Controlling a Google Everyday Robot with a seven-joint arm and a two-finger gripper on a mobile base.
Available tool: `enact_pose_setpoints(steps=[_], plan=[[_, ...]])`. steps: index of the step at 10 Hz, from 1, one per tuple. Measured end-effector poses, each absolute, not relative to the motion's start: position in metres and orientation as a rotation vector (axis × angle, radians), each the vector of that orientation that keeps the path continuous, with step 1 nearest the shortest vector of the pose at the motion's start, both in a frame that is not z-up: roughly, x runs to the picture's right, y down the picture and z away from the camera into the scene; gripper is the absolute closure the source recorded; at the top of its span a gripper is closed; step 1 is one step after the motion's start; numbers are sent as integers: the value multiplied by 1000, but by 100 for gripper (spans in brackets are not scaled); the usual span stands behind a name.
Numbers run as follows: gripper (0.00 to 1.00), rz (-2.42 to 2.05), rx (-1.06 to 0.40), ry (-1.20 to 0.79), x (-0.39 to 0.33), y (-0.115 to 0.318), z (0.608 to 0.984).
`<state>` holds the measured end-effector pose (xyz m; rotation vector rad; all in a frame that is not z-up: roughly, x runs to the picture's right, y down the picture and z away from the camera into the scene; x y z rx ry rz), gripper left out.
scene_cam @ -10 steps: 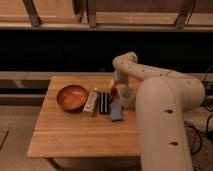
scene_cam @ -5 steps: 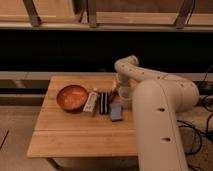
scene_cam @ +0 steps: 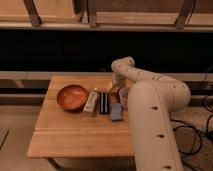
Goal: Place the pepper on the white sponge
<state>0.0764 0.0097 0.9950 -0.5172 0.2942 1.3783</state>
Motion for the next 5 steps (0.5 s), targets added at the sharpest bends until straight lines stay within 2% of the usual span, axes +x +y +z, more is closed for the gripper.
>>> enact_pose_setpoints(steps=[5], plan=[[38, 1378, -538, 356, 90, 29, 997]])
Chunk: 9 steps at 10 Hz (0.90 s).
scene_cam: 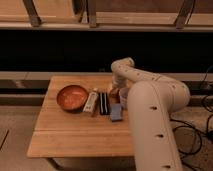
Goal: Place the pepper on the white sponge
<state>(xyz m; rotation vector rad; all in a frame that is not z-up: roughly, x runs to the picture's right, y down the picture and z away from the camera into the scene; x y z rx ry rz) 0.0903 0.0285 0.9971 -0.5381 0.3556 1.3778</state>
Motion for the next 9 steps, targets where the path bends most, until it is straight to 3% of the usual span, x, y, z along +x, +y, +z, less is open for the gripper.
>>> enact_pose_setpoints(steps=[5, 7, 9], plan=[[89, 1418, -521, 380, 104, 23, 1001], [100, 1420, -509, 363, 102, 12, 999], [100, 1414, -486, 307, 93, -12, 995]])
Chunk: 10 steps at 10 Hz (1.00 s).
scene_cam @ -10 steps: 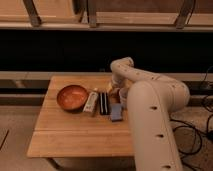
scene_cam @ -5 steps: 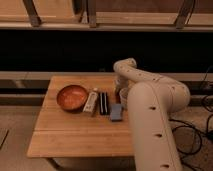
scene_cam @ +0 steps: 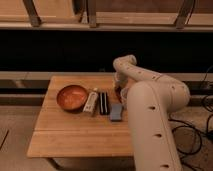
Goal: Place the pepper on the white sponge
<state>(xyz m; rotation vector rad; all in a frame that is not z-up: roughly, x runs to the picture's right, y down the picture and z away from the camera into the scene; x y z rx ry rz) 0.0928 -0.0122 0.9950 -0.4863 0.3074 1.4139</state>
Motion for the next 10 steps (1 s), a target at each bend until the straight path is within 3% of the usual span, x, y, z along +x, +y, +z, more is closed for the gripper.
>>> enact_pose_setpoints(steps=[5, 10], plan=[[100, 1384, -482, 148, 31, -64, 956], [100, 1402, -419, 305, 44, -15, 887]])
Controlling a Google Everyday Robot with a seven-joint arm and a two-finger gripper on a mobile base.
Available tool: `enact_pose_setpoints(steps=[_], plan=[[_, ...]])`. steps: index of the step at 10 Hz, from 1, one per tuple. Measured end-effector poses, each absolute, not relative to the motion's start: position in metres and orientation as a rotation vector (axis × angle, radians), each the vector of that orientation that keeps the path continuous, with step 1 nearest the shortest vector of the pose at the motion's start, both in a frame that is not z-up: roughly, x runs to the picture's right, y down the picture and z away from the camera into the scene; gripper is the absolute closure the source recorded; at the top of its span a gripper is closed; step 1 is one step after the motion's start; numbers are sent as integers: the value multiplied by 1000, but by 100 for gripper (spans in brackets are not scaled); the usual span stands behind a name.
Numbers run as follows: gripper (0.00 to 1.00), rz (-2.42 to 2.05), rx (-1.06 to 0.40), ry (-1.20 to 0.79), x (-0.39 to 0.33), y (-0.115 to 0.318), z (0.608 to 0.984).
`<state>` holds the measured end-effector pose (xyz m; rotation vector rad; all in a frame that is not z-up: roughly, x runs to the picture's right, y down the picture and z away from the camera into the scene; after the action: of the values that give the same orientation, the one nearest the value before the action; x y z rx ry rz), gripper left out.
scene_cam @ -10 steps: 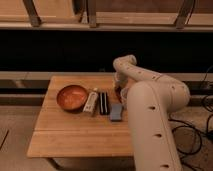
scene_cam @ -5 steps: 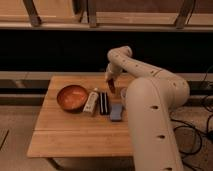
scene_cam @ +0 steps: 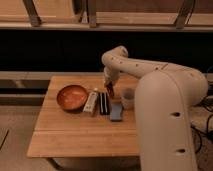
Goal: Place the pepper on the white sponge
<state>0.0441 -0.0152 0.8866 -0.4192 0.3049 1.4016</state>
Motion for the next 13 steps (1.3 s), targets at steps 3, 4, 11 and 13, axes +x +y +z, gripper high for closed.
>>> enact_pose_setpoints(steps=[3, 4, 11, 13], plan=[[100, 1478, -357, 462, 84, 22, 861], [100, 1491, -351, 511, 92, 35, 854], [100, 1397, -487, 632, 56, 92, 854], [100, 1382, -486, 628, 53, 88, 856]])
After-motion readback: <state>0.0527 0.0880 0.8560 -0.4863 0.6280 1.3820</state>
